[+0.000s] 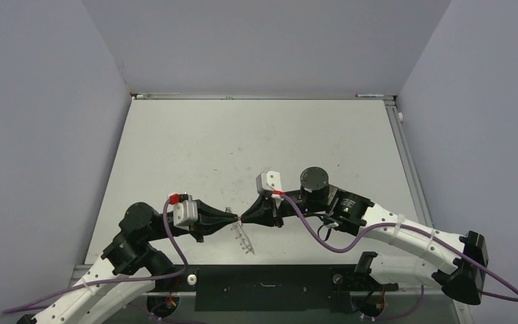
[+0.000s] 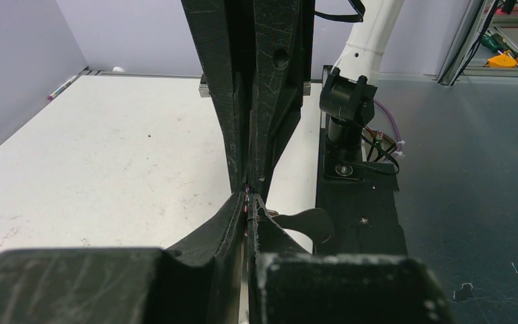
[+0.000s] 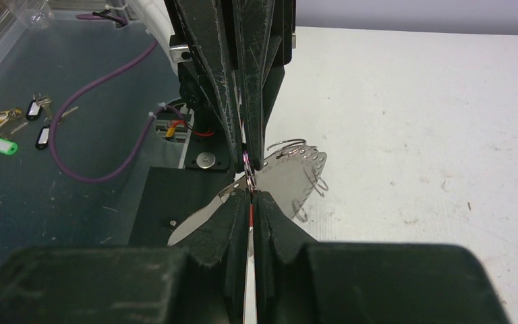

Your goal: Put the keys on the keyring

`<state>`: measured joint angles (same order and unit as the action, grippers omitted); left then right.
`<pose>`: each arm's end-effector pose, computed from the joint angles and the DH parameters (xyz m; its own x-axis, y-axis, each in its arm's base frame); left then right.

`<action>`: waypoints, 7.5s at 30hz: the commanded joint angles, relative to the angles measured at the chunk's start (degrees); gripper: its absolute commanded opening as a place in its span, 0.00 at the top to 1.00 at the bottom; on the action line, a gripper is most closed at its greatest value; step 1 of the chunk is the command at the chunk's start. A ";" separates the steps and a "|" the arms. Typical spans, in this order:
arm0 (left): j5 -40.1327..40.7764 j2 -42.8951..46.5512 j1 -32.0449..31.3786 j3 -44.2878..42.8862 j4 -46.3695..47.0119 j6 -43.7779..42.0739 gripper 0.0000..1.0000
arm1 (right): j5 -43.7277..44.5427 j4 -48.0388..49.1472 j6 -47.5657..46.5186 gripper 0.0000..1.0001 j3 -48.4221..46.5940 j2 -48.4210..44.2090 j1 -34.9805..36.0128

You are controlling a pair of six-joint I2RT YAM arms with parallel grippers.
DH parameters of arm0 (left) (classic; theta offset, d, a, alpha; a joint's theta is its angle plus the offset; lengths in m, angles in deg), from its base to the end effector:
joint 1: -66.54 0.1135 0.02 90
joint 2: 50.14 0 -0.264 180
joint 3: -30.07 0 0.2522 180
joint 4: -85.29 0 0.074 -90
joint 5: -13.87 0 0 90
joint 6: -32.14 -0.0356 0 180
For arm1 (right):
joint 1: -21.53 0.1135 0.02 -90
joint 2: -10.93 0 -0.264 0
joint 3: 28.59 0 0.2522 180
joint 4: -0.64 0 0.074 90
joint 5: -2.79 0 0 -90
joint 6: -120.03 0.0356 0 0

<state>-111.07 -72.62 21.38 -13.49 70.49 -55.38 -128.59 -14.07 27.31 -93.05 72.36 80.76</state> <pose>0.0659 -0.0952 0.3164 0.0345 -0.0850 -0.9958 0.9851 0.1708 0.0196 0.1047 0.2219 0.3383 -0.0571 -0.1656 -0.9845 -0.9797 -0.1804 0.0872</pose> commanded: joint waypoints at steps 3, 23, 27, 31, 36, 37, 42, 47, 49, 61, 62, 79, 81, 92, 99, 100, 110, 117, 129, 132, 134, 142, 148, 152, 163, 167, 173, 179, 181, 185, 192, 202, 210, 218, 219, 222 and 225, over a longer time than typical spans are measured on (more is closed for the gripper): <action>-1.46 0.19 0.09 -1.57 2.82 0.34 1.00 | 0.51 2.66 -1.23 0.95 0.33 -1.91 -0.64; -0.94 1.21 0.08 -1.52 2.86 0.22 1.00 | 0.02 3.12 -0.40 0.95 2.56 -2.79 -1.10; -0.86 1.37 0.16 -1.49 2.97 0.17 1.00 | -0.77 4.01 -0.12 0.95 2.53 -1.46 -1.12; -0.75 1.30 0.17 -1.49 2.95 0.20 1.00 | -0.89 4.59 -0.06 0.95 2.62 -0.21 -1.05; -0.75 1.13 0.17 -1.49 3.06 0.28 1.00 | -1.30 5.26 0.25 0.95 2.33 0.89 -1.09; -0.75 1.08 0.17 -1.49 2.99 0.20 1.00 | -1.50 5.32 0.20 0.95 2.23 1.20 -1.04; -0.68 1.12 0.17 -1.49 3.05 0.19 1.00 | -1.36 5.07 -0.26 0.95 1.81 1.26 -1.07; -0.66 1.09 0.17 -1.49 3.04 0.18 1.00 | -0.25 3.49 -1.22 0.73 0.69 0.20 -1.06; -0.66 1.10 0.17 -1.49 3.03 0.16 1.00 | -0.06 2.99 -1.59 0.65 0.31 -0.43 -1.06; -0.40 1.12 0.17 -1.49 2.87 0.16 1.00 | -2.65 6.12 -0.34 0.62 -0.81 -0.43 -1.05; -0.39 1.17 0.17 -1.49 2.87 0.16 1.00 | -2.80 6.56 -0.17 0.62 -0.83 -0.37 -1.04; -0.19 1.63 0.17 -1.46 2.66 0.07 1.00 | -4.40 10.08 1.40 0.70 -1.25 2.67 -0.13; -0.17 1.63 0.18 -1.41 2.70 0.07 1.00 | -4.40 10.17 1.37 0.72 -1.25 2.99 -0.01; 0.15 1.69 0.17 -1.40 2.71 0.07 1.00 | -4.49 9.70 0.52 0.95 -1.80 3.39 0.09; 1.31 1.42 0.17 -1.31 2.41 0.07 0.77 | -2.93 -2.17 -6.42 0.95 -7.65 3.79 0.04; 1.62 1.53 0.21 -1.31 2.26 0.07 0.69 | -2.26 -5.16 -7.89 0.95 -9.06 4.12 0.07; 2.90 2.88 1.00 -1.20 1.56 -0.45 0.52 | 13.81 -34.35 -17.47 0.95 -25.94 11.50 3.38; 4.91 3.31 1.18 -1.69 -1.30 -1.83 0.55 | 26.65 -48.97 -19.00 0.95 -36.04 17.40 7.37; 0.33 -1.27 1.23 -1.93 -0.82 -1.07 0.64 | 28.77 -54.51 -19.52 0.95 -41.14 20.25 11.10; -0.41 -2.46 1.27 -1.97 -0.41 -0.70 0.66 | 28.17 -54.14 -19.76 0.95 -41.22 20.36 11.97; -0.95 -2.96 1.22 -1.85 0.07 -0.41 0.67 | 27.99 -53.90 -19.86 0.95 -41.13 20.29 12.30; -2.83 -4.68 1.27 -1.76 0.16 0.39 0.72 | 27.00 -52.88 -20.26 0.95 -40.80 20.11 13.15; -3.69 -5.84 1.22 -1.75 2.56 0.90 0.77 | 26.38 -52.45 -20.50 0.95 -40.68 20.18 13.41; -3.91 -6.42 1.31 -1.75 2.73 1.01 0.80 | 26.10 -52.11 -20.73 0.95 -40.64 20.32 13.51; -3.87 -7.39 1.27 -1.66 2.97 1.21 0.85 | 24.41 -51.03 -21.18 0.95 -40.70 20.04 13.91; -3.82 -7.70 1.29 -1.75 2.88 1.21 0.90 | 23.78 -49.52 -21.19 0.95 -39.62 19.24 14.08; -3.72 -7.59 1.26 -2.07 2.16 0.89 1.00 | 23.21 -48.20 -21.18 0.95 -38.33 18.79 14.08; -1.44 -5.30 1.30 -2.32 1.13 0.04 1.00 | 25.12 -42.41 -19.75 0.70 -34.10 14.11 14.08; -0.86 -4.53 1.23 -2.21 1.13 -0.19 1.00 | 26.36 -39.62 -19.28 0.59 -32.31 11.82 14.08; -0.02 -3.09 1.33 -2.02 1.19 -0.46 1.00 | 27.92 -34.30 -18.55 0.50 -28.52 6.90 13.89; 0.54 -1.14 1.57 -1.77 1.63 -0.47 1.00 | 29.11 -20.81 -15.59 0.46 -18.18 -3.42 13.02; 0.21 0.58 2.08 -1.27 3.00 0.11 1.00 | 17.21 -10.37 -10.61 0.50 -7.84 -5.18 7.42; -0.29 1.63 2.19 -0.87 3.67 0.42 1.00 | 1.56 -4.51 -7.60 0.55 -5.81 -2.26 1.16; 0.03 2.00 2.21 -0.78 3.68 0.42 1.00 | -5.52 -3.08 -7.31 0.61 -6.34 2.34 1.05; 0.03 2.02 2.20 -0.78 3.68 0.42 1.00 | -5.70 -2.95 -7.32 0.62 -6.34 2.56 0.99; -0.05 2.00 2.26 -0.78 3.70 0.42 1.00 | -5.89 -2.45 -7.22 0.68 -6.34 3.14 1.07; -0.04 2.01 2.25 -0.78 3.72 0.46 1.00 | -5.90 -2.09 -7.11 0.74 -6.34 3.58 1.07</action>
<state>-111.07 -71.09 23.26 -13.51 70.53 -55.31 -131.35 -21.07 20.25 -98.69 75.57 81.94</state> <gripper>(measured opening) 0.008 0.296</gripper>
